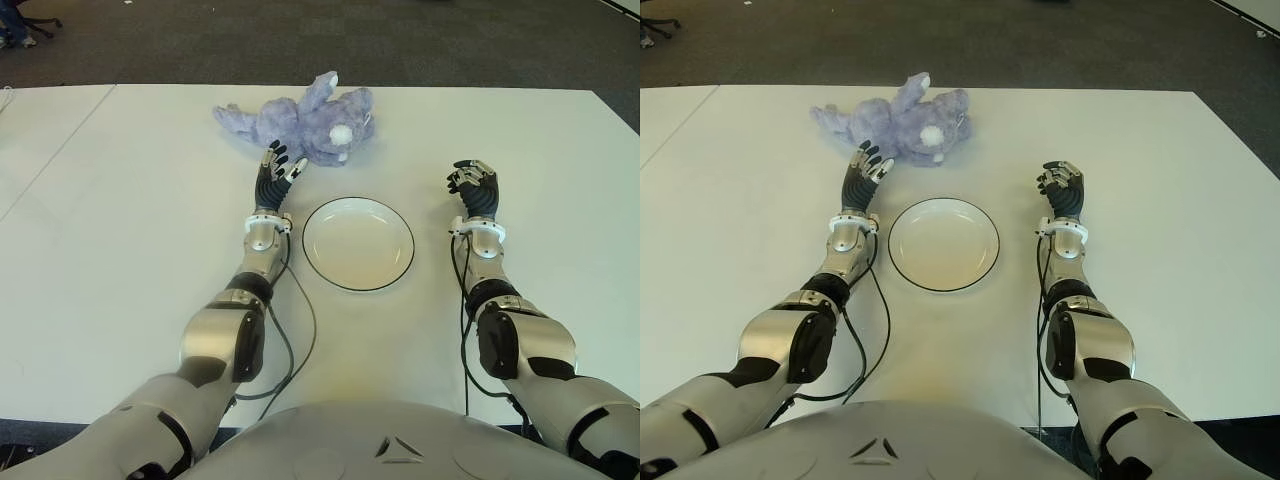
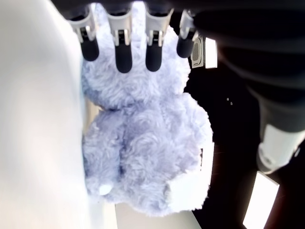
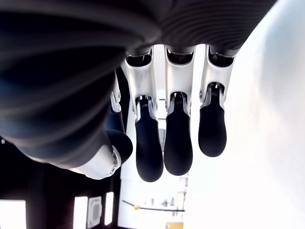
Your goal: Put the doll into the plate.
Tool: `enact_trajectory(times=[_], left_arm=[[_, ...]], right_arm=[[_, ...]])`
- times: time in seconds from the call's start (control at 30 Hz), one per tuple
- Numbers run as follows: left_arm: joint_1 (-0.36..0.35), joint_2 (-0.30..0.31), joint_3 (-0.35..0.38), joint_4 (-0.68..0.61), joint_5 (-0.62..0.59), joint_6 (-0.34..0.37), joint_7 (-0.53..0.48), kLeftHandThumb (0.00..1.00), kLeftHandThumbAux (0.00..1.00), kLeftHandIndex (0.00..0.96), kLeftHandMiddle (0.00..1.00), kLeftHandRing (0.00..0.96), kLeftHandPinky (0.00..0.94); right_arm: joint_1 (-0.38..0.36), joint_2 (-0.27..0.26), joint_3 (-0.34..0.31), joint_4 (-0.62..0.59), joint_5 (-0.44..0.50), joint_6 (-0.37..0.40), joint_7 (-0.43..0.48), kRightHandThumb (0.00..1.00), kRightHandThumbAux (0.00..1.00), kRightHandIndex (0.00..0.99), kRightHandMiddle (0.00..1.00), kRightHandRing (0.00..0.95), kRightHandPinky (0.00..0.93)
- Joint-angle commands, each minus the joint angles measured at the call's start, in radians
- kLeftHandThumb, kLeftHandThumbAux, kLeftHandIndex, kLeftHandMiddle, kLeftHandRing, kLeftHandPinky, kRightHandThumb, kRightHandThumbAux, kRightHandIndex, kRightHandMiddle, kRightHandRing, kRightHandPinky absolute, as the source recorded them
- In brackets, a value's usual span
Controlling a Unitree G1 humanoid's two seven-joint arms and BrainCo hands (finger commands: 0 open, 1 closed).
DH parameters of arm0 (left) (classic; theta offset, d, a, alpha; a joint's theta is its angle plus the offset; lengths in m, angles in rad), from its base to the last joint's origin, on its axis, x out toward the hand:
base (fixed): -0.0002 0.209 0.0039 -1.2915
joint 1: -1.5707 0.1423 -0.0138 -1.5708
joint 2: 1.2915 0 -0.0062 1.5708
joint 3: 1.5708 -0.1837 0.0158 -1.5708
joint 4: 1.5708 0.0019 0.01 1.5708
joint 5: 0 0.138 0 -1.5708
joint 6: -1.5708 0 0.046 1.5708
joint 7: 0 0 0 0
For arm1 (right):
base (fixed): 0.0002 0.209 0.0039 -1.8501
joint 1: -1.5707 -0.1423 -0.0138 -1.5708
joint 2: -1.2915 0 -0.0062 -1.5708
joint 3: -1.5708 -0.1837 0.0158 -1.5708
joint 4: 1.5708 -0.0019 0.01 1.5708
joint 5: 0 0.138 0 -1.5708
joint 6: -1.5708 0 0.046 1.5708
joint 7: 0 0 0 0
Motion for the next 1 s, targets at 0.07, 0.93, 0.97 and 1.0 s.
enact_trajectory(times=[0.07, 0.93, 0.97, 1.0], left_arm=[[0.213, 0.01, 0.007, 0.132, 0.006, 0.129, 0.011, 0.0, 0.599, 0.013, 0.13, 0.123, 0.075], [0.11, 0.046, 0.097, 0.093, -0.078, 0.026, 0.071, 0.192, 0.663, 0.0, 0.049, 0.087, 0.112], [0.101, 0.054, 0.096, 0.09, -0.072, 0.016, 0.094, 0.193, 0.649, 0.0, 0.042, 0.08, 0.103], [0.089, 0.059, 0.092, 0.084, -0.059, -0.002, 0.134, 0.195, 0.638, 0.0, 0.036, 0.074, 0.097]], right_arm=[[0.205, 0.099, 0.01, 0.123, -0.01, 0.103, -0.002, 0.691, 0.727, 0.425, 0.594, 0.601, 0.541], [0.201, 0.104, -0.003, 0.125, 0.011, 0.12, 0.023, 0.689, 0.727, 0.424, 0.583, 0.591, 0.536], [0.201, 0.104, -0.005, 0.124, 0.012, 0.121, 0.025, 0.689, 0.728, 0.424, 0.582, 0.591, 0.539], [0.201, 0.104, -0.006, 0.124, 0.014, 0.121, 0.027, 0.689, 0.728, 0.424, 0.582, 0.591, 0.541]])
